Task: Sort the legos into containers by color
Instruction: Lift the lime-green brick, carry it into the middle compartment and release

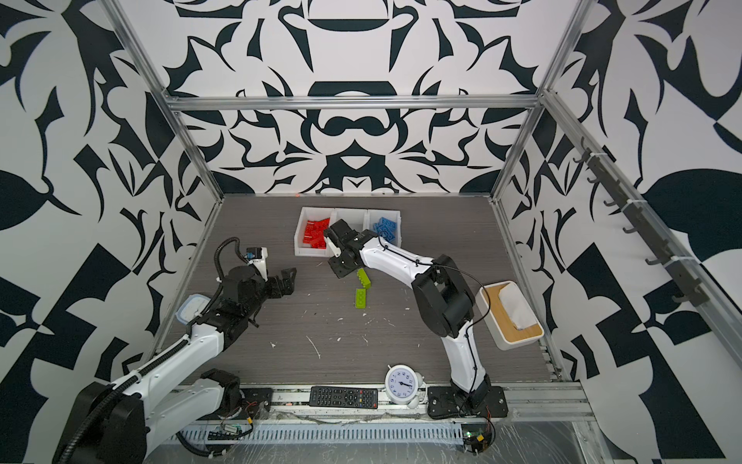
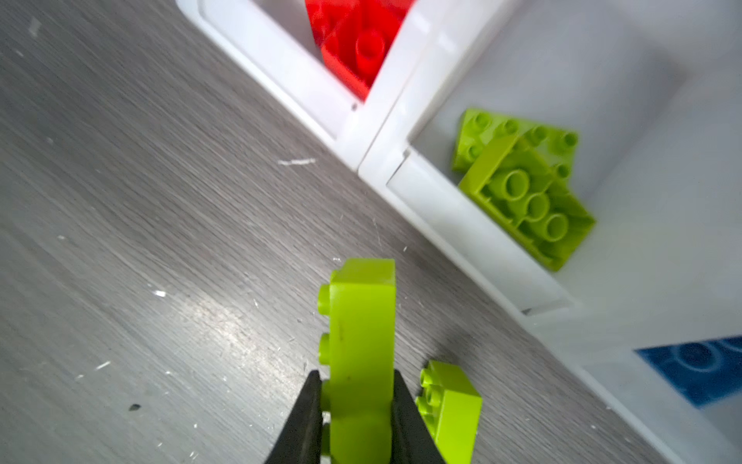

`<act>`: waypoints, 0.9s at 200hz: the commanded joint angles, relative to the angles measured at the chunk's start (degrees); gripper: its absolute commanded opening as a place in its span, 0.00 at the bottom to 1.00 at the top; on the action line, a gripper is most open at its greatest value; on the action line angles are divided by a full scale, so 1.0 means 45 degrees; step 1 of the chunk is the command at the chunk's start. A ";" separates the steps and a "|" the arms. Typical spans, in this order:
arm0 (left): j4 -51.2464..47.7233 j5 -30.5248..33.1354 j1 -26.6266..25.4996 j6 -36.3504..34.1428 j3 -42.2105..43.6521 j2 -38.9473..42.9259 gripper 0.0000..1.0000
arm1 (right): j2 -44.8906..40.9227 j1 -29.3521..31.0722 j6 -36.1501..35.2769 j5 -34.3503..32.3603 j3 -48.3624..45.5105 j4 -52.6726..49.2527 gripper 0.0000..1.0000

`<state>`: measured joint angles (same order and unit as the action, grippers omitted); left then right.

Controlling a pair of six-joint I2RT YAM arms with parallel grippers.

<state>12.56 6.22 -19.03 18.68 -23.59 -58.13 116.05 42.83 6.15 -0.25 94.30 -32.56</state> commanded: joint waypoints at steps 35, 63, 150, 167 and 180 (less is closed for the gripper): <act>-0.0047 -0.0007 0.0048 0.0148 0.0126 0.0183 1.00 | -0.0027 -0.0792 0.0370 -0.0204 0.1279 0.0986 0.19; -0.0063 0.0019 0.0048 0.0149 0.0145 0.0261 1.00 | 0.0487 -0.1093 0.0427 -0.0258 0.2010 0.1318 0.19; -0.0076 -0.0164 0.0048 0.0283 0.0145 0.0385 1.00 | 0.1680 -0.1295 0.1809 -0.1916 0.2909 0.2874 0.22; -0.0097 -0.0097 0.0048 0.0281 0.0184 0.0504 1.00 | 0.2023 -0.1314 0.1840 -0.1953 0.3239 0.2875 0.25; -0.0076 -0.0094 0.0051 0.0293 0.0216 0.0554 1.00 | 0.2278 -0.1298 0.1863 -0.1975 0.3551 0.2815 0.27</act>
<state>12.43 6.04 -19.03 19.49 -23.59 -57.01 125.51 36.84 12.99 -7.31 106.54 -21.30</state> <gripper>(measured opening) 0.997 0.265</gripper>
